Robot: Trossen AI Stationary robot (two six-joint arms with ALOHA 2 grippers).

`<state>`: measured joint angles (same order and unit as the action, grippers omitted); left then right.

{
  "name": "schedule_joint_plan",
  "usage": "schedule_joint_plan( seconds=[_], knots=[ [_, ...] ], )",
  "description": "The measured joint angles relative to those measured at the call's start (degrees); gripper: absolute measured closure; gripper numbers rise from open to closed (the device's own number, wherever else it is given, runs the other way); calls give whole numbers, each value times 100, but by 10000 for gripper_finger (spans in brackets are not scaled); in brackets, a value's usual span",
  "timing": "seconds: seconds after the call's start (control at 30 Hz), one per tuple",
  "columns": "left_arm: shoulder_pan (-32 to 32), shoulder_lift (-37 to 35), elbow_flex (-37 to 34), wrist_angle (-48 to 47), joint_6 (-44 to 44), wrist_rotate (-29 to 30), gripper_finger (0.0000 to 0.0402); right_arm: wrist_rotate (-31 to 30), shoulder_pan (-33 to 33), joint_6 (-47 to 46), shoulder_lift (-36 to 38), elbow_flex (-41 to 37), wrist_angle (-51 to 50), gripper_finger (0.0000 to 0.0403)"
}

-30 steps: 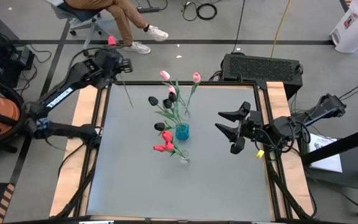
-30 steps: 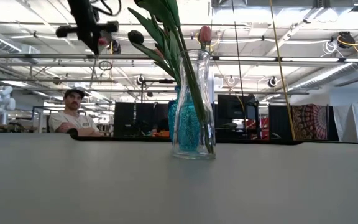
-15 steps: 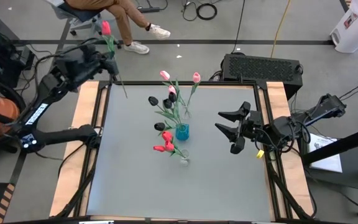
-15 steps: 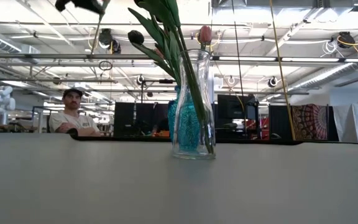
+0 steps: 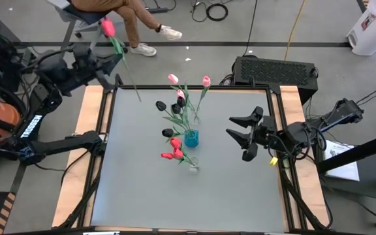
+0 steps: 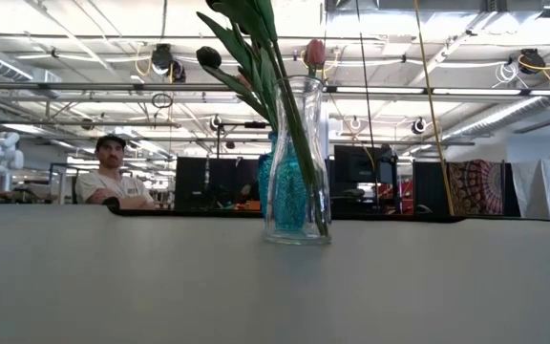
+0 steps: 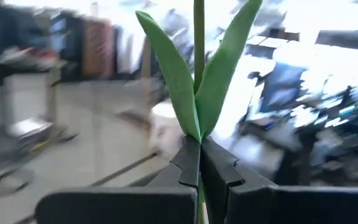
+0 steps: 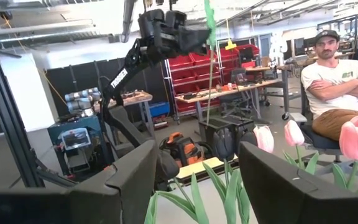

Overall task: Sort flowers into vase by color
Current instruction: Put the red tulip into the bottom transparent vase

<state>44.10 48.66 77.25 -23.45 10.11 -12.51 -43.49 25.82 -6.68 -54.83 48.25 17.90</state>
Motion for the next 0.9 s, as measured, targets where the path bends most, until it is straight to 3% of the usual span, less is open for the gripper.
schedule_joint_plan(
  seconds=[0.2,0.43,0.9],
  knots=[
    [-2,7,0,1116,352,-851,397,-17,0,-12,2,0,77,184],
    [-62,36,2,1466,649,-1287,397,-23,0,-11,2,0,74,184],
    [-1103,641,4,2342,906,-1416,398,-25,-140,-222,2,0,87,184]
  ],
)
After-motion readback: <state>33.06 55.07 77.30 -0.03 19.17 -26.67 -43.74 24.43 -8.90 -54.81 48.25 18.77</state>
